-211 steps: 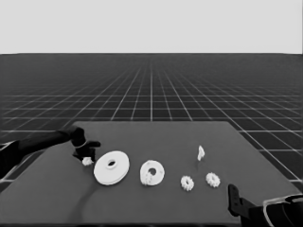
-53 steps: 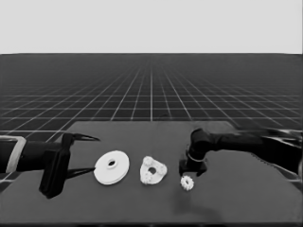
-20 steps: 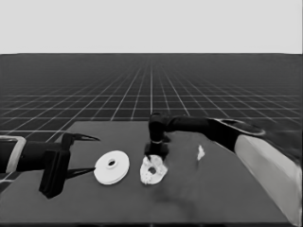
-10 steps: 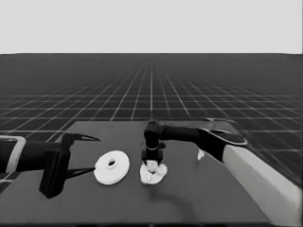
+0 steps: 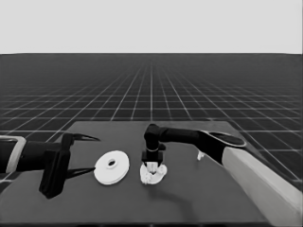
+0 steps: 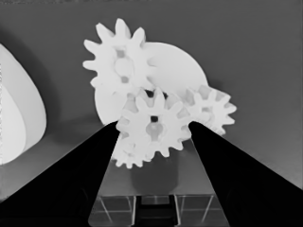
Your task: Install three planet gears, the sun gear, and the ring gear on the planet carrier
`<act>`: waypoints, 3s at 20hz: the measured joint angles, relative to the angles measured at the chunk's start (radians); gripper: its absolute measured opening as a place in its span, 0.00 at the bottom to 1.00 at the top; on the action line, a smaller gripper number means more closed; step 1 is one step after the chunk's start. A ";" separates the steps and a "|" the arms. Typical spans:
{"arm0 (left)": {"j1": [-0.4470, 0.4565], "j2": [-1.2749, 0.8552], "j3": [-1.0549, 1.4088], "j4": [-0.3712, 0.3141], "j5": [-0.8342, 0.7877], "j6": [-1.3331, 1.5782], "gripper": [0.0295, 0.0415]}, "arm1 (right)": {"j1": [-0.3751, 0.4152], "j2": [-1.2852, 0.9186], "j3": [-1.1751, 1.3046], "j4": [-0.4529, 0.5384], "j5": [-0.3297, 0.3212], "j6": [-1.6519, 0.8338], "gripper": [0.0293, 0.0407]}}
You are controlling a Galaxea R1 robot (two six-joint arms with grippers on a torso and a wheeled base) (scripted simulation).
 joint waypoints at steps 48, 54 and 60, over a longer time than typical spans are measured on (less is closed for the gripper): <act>0.000 0.000 0.000 0.000 0.000 0.000 0.75 | -0.007 -0.001 -0.001 0.000 0.000 0.501 0.14; 0.000 0.000 0.000 0.000 0.000 0.000 0.75 | -0.007 -0.001 -0.001 0.000 0.000 0.564 0.14; 0.000 0.000 0.000 0.000 0.000 0.000 0.75 | -0.007 -0.001 -0.001 0.000 0.000 0.627 0.14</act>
